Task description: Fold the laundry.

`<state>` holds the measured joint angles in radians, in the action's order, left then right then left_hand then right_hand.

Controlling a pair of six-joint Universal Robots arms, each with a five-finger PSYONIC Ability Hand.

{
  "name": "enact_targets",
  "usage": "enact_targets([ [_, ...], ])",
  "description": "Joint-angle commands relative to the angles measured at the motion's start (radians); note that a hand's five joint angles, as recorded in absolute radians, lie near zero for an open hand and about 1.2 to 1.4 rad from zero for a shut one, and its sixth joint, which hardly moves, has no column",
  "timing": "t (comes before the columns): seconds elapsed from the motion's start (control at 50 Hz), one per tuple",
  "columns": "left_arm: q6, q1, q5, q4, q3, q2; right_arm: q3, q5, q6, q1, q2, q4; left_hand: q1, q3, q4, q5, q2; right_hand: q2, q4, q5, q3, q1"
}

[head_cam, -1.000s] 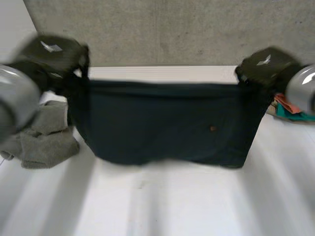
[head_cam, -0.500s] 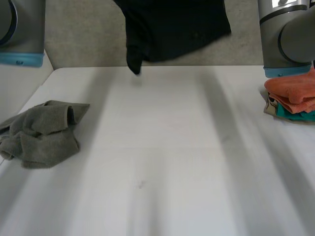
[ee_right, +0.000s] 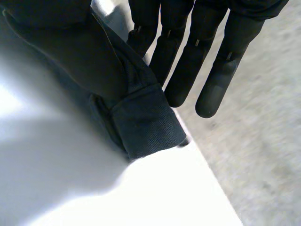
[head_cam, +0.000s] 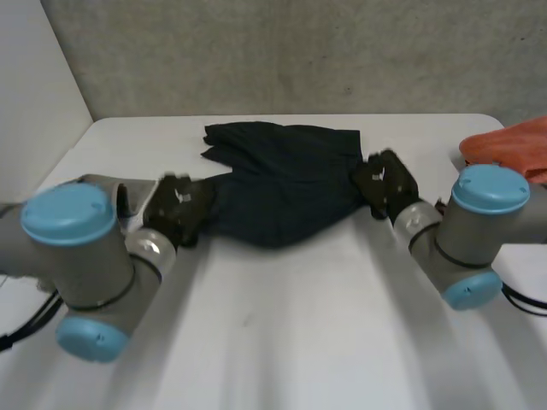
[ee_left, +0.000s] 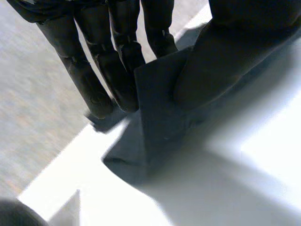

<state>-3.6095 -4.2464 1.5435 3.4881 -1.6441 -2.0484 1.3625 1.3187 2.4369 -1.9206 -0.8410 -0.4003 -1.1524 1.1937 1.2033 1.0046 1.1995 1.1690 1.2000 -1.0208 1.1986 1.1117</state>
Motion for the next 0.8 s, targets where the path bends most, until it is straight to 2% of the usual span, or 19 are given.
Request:
enact_targets([
  [0.02,0.005,0.030,0.013,-0.106,-0.068,0.109,0.078,0.017,-0.055,0.005,-0.136,0.277,-0.244,0.203,0.193,0.217,0.197,0.227,0.196,-0.201,0.198,0.285],
  [0.12,0.000,0.033,0.015,-0.185,-0.086,0.206,0.122,0.022,-0.079,0.006,-0.217,0.451,-0.244,0.203,0.193,0.217,0.197,0.227,0.196,-0.201,0.198,0.285],
  [0.2,-0.008,0.037,0.010,-0.335,-0.106,0.263,0.164,0.042,-0.140,0.017,-0.268,0.569,-0.244,0.203,0.193,0.217,0.197,0.227,0.196,-0.201,0.198,0.285],
  [0.32,-0.080,0.072,-0.002,-0.714,-0.149,0.332,0.303,0.109,-0.312,0.057,-0.374,0.851,-0.244,0.203,0.193,0.217,0.197,0.227,0.196,-0.201,0.198,0.285],
  [0.36,-0.107,0.103,-0.005,-0.878,-0.164,0.356,0.366,0.102,-0.379,0.074,-0.430,0.935,-0.244,0.203,0.193,0.217,0.197,0.227,0.196,-0.201,0.198,0.285],
  [0.42,-0.117,0.134,-0.019,-0.987,-0.164,0.379,0.405,0.061,-0.436,0.089,-0.474,0.948,-0.244,0.203,0.193,0.217,0.197,0.227,0.196,-0.201,0.198,0.285],
  [0.5,-0.094,0.168,-0.037,-0.959,-0.128,0.390,0.432,0.007,-0.466,0.100,-0.506,0.956,-0.244,0.203,0.193,0.217,0.197,0.227,0.196,-0.201,0.198,0.285],
  [0.6,-0.072,0.168,0.016,-0.793,-0.016,0.329,0.382,-0.018,-0.423,0.100,-0.491,0.953,-0.244,0.203,0.193,0.217,0.197,0.227,0.196,-0.201,0.198,0.285],
  [0.7,-0.080,0.131,0.087,-0.632,0.130,0.209,0.262,0.013,-0.262,0.094,-0.445,0.839,-0.244,0.203,0.193,0.217,0.197,0.227,0.196,-0.201,0.198,0.285],
  [0.8,-0.078,0.096,0.076,-0.425,0.294,0.074,0.146,0.083,-0.102,0.083,-0.366,0.680,-0.244,0.203,0.193,0.217,0.197,0.227,0.196,-0.201,0.198,0.285],
])
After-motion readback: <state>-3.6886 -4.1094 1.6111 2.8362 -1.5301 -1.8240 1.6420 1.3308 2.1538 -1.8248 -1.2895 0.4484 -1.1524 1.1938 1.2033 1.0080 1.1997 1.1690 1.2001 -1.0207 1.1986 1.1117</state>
